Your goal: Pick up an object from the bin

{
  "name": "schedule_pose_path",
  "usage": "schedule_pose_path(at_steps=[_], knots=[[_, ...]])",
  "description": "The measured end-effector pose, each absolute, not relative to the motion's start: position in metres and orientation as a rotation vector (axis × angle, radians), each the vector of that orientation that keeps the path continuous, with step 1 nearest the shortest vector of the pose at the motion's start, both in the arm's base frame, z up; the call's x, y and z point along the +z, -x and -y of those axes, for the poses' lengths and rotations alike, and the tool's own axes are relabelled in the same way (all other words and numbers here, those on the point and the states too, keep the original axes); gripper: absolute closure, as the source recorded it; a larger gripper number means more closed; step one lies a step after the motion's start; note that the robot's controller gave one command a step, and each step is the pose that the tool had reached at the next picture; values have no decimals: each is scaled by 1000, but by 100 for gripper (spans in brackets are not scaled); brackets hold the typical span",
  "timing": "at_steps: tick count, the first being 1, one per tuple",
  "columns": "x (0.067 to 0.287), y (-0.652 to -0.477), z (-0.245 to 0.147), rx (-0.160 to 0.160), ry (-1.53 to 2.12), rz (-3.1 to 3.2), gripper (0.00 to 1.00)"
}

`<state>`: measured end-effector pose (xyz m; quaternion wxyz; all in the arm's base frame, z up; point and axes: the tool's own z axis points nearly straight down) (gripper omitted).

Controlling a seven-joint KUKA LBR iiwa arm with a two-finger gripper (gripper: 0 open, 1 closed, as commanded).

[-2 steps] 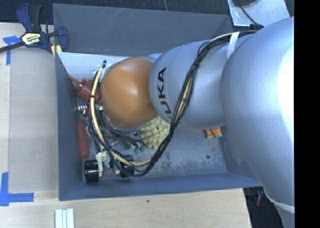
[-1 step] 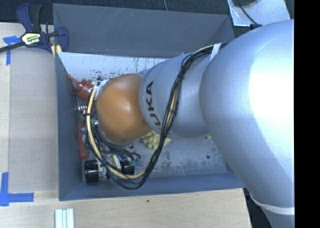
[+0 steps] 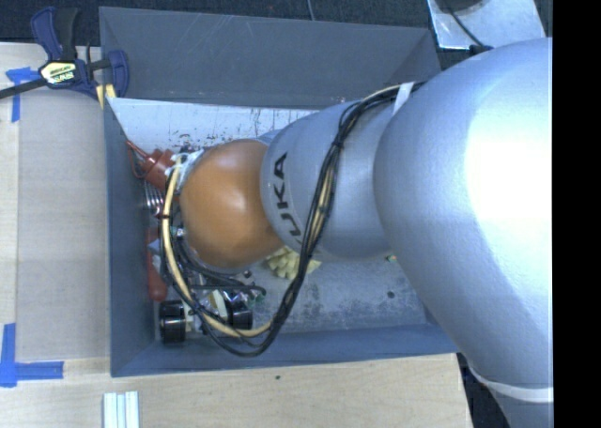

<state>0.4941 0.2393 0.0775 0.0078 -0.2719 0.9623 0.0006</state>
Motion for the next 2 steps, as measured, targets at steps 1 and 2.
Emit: schedule_pose_path(at_steps=[1, 2], knots=[[155, -492, -234, 3, 800, -3030, 0], [201, -487, -229, 1, 898, -2998, 0]])
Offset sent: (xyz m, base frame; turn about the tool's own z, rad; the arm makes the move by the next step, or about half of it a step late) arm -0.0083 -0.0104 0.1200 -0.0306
